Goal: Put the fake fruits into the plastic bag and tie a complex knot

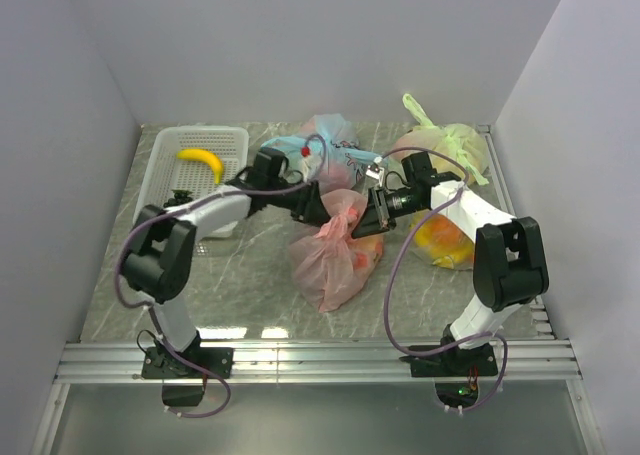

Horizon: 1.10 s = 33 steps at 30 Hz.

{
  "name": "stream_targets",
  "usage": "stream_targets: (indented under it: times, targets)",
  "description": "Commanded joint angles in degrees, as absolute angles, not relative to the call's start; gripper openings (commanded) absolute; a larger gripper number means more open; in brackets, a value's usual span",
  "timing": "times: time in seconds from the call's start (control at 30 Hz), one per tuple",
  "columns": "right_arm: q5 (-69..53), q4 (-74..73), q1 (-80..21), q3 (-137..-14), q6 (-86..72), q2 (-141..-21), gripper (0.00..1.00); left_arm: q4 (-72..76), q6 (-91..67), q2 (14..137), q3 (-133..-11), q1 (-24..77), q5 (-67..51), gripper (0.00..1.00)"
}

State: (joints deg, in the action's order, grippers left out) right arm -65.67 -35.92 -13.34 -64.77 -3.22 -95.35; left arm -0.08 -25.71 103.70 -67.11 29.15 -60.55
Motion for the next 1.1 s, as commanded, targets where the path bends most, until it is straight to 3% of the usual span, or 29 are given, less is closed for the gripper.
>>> stream_targets:
  times: [0.0, 0.07, 0.17, 0.2, 0.33, 0.47, 0.57, 0.67, 1.07]
  targets:
    - [-60.82, -41.57, -13.89, -67.06, 4.74, -92.81, 0.0, -24.91, -6.8, 95.37, -74.59, 22.61, -50.73, 0.54]
    - [-61.17, -42.36, -13.89, -67.24, 6.06, -92.29, 0.0, -34.51, 1.55, 92.56, -77.33, 21.01, -45.54, 0.57]
    - [-60.39, -41.92, -13.97, -66.62, 6.24, -91.41, 0.0, -41.37, 10.27, 87.73, -81.03, 18.72, -41.32, 0.98]
    - [-60.03, -41.92, -13.97, -66.71, 6.33, -91.32, 0.0, -42.61, 13.15, 84.93, -81.56, 18.46, -40.61, 0.99]
    - [-58.27, -41.84, -14.06, -67.67, 6.59, -90.44, 0.0, -42.36, 10.29, 78.76, -81.39, 18.11, -38.93, 0.99]
    - [-57.31, -43.33, -14.68, -69.61, 7.03, -90.88, 0.0, -45.34, 13.09, 76.99, -82.26, 18.28, -50.85, 0.99]
    - [-56.52, -43.77, -15.2, -71.01, 6.59, -91.32, 0.0, -49.65, 16.34, 79.01, -85.33, 26.6, -43.97, 0.99]
    - [-55.99, -44.82, -15.56, -72.33, 7.12, -91.67, 0.0, -43.61, 12.05, 79.36, -84.2, 32.25, -33.94, 0.99]
    - [-55.72, -47.46, -16.08, -76.38, 6.42, -91.93, 0.0, -44.3, 9.67, 89.29, -88.51, 37.0, -34.1, 0.83]
